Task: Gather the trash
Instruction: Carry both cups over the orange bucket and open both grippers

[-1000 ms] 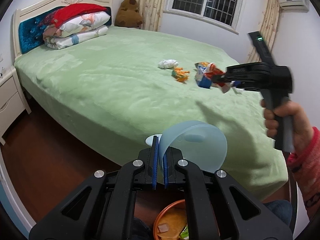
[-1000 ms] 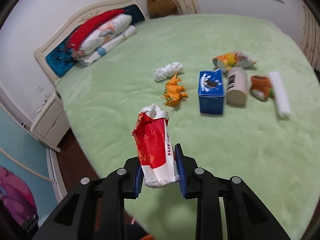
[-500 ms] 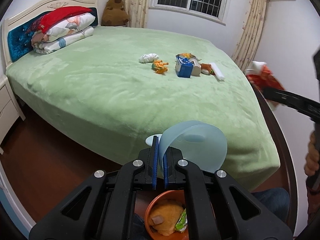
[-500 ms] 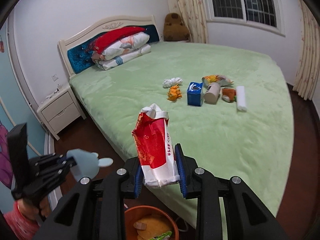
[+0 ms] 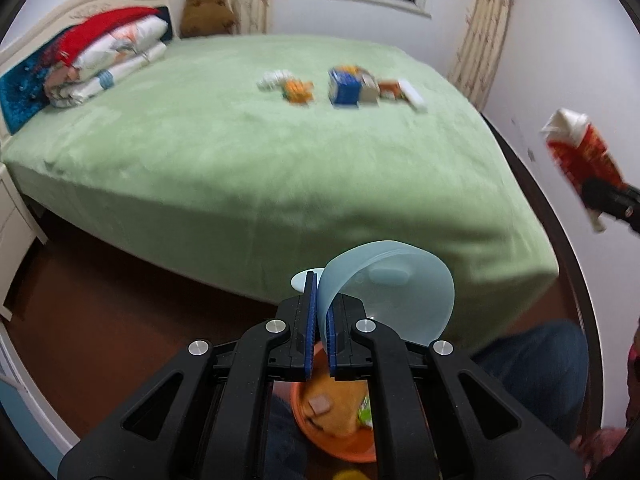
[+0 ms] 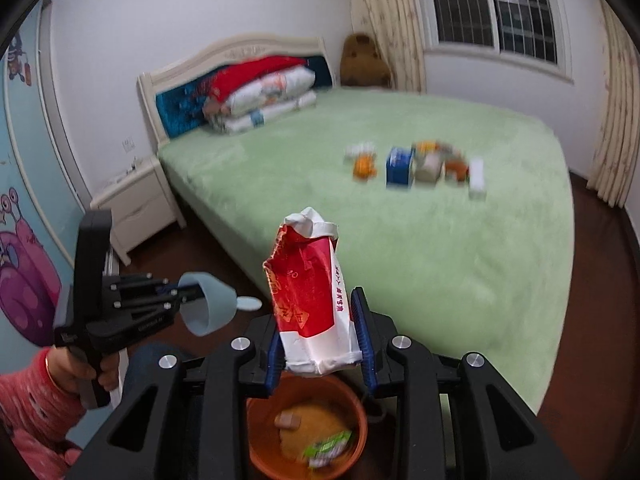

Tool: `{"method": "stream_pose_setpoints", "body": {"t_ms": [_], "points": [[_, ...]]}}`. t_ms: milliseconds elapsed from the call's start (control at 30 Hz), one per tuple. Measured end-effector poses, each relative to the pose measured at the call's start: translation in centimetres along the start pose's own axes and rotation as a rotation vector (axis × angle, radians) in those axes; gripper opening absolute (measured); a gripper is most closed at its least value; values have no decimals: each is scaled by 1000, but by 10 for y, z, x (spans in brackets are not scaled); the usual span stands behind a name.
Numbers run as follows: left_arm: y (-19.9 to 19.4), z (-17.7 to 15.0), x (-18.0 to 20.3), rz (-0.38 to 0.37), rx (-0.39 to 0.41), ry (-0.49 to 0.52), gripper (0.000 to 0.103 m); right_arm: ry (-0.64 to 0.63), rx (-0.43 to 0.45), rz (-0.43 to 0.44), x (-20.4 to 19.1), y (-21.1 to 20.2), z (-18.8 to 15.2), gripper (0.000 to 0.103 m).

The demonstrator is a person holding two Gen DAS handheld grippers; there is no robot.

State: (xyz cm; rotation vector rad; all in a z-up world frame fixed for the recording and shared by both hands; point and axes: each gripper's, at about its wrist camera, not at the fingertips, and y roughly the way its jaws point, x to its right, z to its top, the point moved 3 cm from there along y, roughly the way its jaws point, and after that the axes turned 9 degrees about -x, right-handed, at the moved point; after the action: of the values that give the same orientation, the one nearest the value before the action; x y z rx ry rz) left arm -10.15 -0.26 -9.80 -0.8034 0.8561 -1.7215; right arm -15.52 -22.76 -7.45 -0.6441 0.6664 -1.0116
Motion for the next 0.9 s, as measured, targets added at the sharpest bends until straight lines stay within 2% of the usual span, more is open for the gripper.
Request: {"method": "stream_pose_setpoints", "body": {"t_ms": [333, 400, 533, 633, 700, 733, 767, 800, 833, 867, 900], "points": [[94, -76, 21, -82, -316, 13, 4, 100, -346, 40, 1, 104, -93, 30], [109, -87, 25, -73, -357, 23, 4, 110, -399, 32, 3, 124, -107, 30], [138, -109, 30, -94, -453, 8, 4, 146, -479, 35, 4, 152, -127, 31], [151, -113, 32, -96, -487, 8, 4, 168, -516, 40, 5, 166, -136, 33], [157, -115, 32, -89, -494, 11, 4, 198, -534, 59, 7, 173, -138, 37], [159, -113, 32, -78, -494, 13, 13, 214, -537, 72, 7, 174, -137, 53], [159, -113, 31, -68, -490, 15, 32, 223, -534, 78, 9, 173, -134, 67], [158, -111, 31, -57, -483, 14, 46, 229, -514, 79, 9, 171, -130, 67], [155, -108, 30, -42, -460, 14, 70, 227, -504, 72, 10, 169, -129, 67], [153, -106, 29, -29, -438, 16, 77, 228, -491, 63, 11, 166, -126, 70], [150, -104, 29, -17, -421, 23, 77, 242, -472, 59, 14, 162, -122, 71]]}}
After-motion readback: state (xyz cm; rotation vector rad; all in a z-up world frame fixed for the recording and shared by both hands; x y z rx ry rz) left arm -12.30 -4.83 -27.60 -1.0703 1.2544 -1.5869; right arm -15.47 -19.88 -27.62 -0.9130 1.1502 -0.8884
